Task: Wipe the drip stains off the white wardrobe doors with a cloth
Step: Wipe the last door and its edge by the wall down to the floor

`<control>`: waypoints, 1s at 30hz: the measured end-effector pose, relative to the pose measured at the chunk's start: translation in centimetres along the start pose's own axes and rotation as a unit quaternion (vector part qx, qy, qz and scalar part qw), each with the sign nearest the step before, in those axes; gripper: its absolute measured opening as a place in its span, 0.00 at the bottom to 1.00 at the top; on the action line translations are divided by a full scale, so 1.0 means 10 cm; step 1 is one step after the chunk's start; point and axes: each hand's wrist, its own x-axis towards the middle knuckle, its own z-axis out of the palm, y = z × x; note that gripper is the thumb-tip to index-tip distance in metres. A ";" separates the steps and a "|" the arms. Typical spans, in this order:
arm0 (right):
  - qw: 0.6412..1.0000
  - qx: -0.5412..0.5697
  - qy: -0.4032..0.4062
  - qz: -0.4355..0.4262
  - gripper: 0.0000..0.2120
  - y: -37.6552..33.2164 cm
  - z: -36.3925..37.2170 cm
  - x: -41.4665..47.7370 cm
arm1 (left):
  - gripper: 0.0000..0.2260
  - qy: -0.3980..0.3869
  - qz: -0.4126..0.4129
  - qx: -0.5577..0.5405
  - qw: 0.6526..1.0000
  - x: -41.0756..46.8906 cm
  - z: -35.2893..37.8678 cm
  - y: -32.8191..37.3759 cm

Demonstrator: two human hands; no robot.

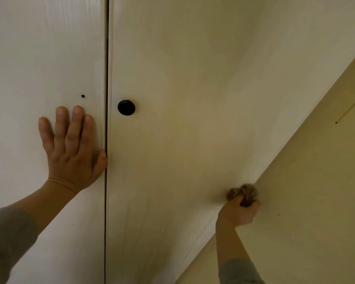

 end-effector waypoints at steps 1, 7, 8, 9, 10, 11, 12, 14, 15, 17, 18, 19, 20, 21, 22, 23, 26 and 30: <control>0.998 -0.003 0.001 0.064 0.07 0.08 -0.07 0.01 | 0.34 -0.001 0.000 0.000 1.000 0.00 0.00 0.00; 0.976 -0.007 -0.027 0.214 0.09 0.04 -0.28 0.06 | 0.34 0.006 0.004 0.005 1.000 -0.01 0.02 -0.01; 0.978 -0.029 -0.026 0.204 0.07 0.02 -0.29 0.01 | 0.34 0.006 0.004 0.004 1.000 -0.01 0.02 0.00; 0.979 -0.040 -0.024 0.197 0.06 0.01 -0.29 -0.04 | 0.34 0.006 0.004 0.003 1.000 -0.01 0.02 0.00; 0.981 -0.044 -0.030 0.189 0.04 -0.02 -0.30 -0.14 | 0.35 0.004 0.005 0.000 1.000 -0.01 0.01 -0.01; 0.982 -0.043 -0.039 0.177 0.03 -0.05 -0.31 -0.24 | 0.34 0.001 0.005 -0.004 1.000 0.00 0.00 -0.01; 0.984 -0.034 -0.053 0.166 0.03 -0.08 -0.32 -0.34 | 0.34 -0.004 0.004 -0.011 1.000 0.00 0.00 0.00; 0.986 -0.002 -0.084 0.143 0.01 -0.13 -0.35 -0.55 | 0.34 -0.015 0.000 -0.025 1.000 0.01 -0.04 0.02; 0.987 0.008 -0.096 0.131 0.01 -0.16 -0.38 -0.65 | 0.34 -0.022 -0.004 -0.033 0.999 0.01 -0.06 0.02; 0.987 0.008 -0.122 0.105 0.02 -0.23 -0.46 -0.83 | 0.34 -0.038 -0.012 -0.046 0.998 0.02 -0.09 0.03; 0.986 0.001 -0.139 0.092 0.03 -0.26 -0.51 -0.90 | 0.34 -0.047 -0.016 -0.051 0.997 0.03 -0.13 0.03; 0.984 -0.010 -0.159 0.076 0.06 -0.29 -0.54 -0.96 | 0.33 -0.056 -0.021 -0.057 0.997 0.04 -0.16 0.06; 0.982 -0.027 -0.178 0.061 0.09 -0.28 -0.58 -1.01 | 0.32 -0.067 -0.026 -0.063 0.995 0.04 -0.21 0.07; 0.979 -0.042 -0.195 0.051 0.11 -0.29 -0.62 -1.05 | 0.31 -0.082 -0.031 -0.073 0.993 0.01 -0.27 0.10; 0.976 -0.049 -0.207 0.044 0.11 -0.30 -0.66 -1.09 | 0.31 -0.100 -0.036 -0.088 0.990 -0.04 -0.35 0.13; 0.974 -0.050 -0.217 0.041 0.11 -0.32 -0.69 -1.13 | 0.30 -0.121 -0.039 -0.104 0.986 -0.11 -0.43 0.15; 0.971 -0.046 -0.231 0.038 0.09 -0.36 -0.76 -1.25 | 0.29 -0.189 -0.047 -0.146 0.970 -0.39 -0.67 0.18; 0.961 -0.067 -0.266 0.025 0.08 -0.40 -0.80 -1.42 | 0.28 -0.274 -0.057 -0.179 0.943 -0.69 -0.87 0.13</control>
